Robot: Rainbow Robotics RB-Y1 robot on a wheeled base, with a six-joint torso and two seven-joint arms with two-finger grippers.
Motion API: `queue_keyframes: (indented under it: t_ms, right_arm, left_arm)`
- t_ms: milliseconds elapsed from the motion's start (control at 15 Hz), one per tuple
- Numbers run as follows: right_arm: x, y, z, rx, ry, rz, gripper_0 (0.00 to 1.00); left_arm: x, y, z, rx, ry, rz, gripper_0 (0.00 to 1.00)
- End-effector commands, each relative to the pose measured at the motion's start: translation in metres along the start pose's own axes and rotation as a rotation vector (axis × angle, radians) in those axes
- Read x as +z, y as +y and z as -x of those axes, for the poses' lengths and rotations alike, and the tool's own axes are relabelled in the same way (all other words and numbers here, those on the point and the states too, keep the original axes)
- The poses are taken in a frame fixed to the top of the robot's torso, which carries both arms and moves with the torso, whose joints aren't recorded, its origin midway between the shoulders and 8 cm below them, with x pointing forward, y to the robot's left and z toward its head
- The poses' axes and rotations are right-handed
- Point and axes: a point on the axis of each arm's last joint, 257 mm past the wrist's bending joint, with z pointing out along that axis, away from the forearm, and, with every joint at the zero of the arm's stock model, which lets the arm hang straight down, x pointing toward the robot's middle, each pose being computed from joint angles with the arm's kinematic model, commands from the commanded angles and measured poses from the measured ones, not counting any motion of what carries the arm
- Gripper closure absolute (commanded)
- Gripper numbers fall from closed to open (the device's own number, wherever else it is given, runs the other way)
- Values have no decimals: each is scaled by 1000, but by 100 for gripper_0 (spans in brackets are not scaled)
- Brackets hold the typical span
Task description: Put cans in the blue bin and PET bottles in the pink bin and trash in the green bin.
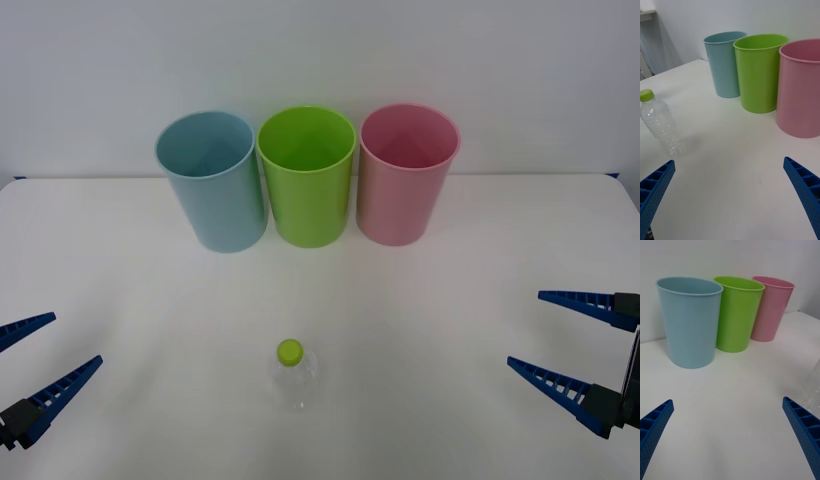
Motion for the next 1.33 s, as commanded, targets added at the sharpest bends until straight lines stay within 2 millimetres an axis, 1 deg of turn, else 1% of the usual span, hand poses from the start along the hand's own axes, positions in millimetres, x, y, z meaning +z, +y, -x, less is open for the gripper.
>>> queue_keyframes:
  t_ms: [67, 933, 1000, 1067, 1133, 1200, 1333]
  right_arm:
    - [0, 0, 0, 0, 0, 0, 0]
    - [0, 0, 0, 0, 0, 0, 0]
    - [0, 0, 0, 0, 0, 0, 0]
    - [0, 0, 0, 0, 0, 0, 0]
    - [0, 0, 0, 0, 0, 0, 0]
    - [0, 0, 0, 0, 0, 0, 0]
    - [0, 0, 0, 0, 0, 0, 0]
  left_arm:
    - [0, 0, 0, 0, 0, 0, 0]
    - [0, 0, 0, 0, 0, 0, 0]
    - [-1, -6, 1, 8, 5, -19, 0]
    - [-2, -7, 1, 9, 7, -27, 0]
    - [-8, -7, 4, 14, 10, -31, 0]
    - [-10, -11, 3, 5, 15, -44, 0]
    - [-13, -13, -4, 73, 23, -55, 0]
